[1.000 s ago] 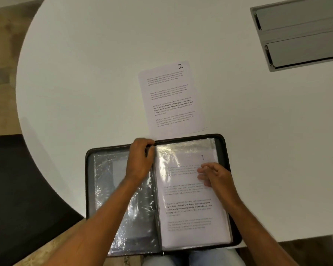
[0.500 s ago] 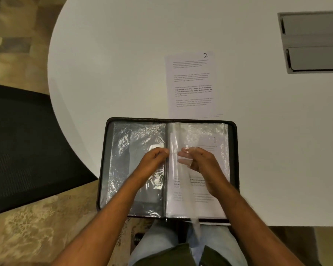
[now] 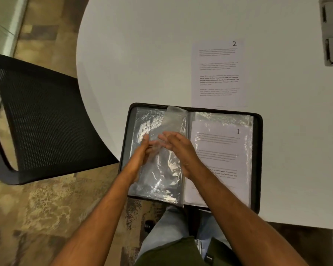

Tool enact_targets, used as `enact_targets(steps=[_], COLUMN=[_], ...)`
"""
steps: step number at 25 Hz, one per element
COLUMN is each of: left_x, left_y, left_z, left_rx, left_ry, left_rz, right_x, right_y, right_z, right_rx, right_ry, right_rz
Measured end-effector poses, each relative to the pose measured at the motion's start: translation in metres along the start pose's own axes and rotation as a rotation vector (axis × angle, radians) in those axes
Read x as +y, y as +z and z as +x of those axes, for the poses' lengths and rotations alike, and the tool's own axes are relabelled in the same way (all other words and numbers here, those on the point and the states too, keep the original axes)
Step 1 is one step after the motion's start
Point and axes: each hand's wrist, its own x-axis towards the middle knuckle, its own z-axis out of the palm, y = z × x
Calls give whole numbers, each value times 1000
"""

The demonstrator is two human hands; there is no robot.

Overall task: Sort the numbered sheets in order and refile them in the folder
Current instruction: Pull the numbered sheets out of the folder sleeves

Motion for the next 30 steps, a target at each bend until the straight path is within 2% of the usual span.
enact_targets(steps=[2, 7, 11, 13, 16, 19, 23, 27, 30], left_x=[-3, -22, -29, -27, -21, -18, -16, -18, -14], left_y=[-9, -28, -43, -44, -40, -32, -21, -4, 22], left_z=[-2, 15, 24, 25, 22, 22, 25, 31, 41], left_rx=[71, 415, 548, 570, 580, 607, 663, 713, 524], left_ry=[-5, -73, -78, -54, -33, -46, -5, 75, 251], left_rz=[57, 100, 203, 302, 485, 618, 764, 1051, 1115], right_x=[6, 8, 3, 0, -1, 1, 6, 0, -1], right_y=[8, 11, -23, -50, -94, -138, -189, -210, -217], right_z=[7, 17, 15, 14, 11, 13, 26, 36, 37], right_rx=[-12, -8, 76, 158, 333, 498, 524, 576, 619], right_ry=[-7, 6, -64, -142, -288, -354, -344, -318, -222], right_rz=[-19, -27, -110, -217, -564, -767, -1074, -1370, -1491])
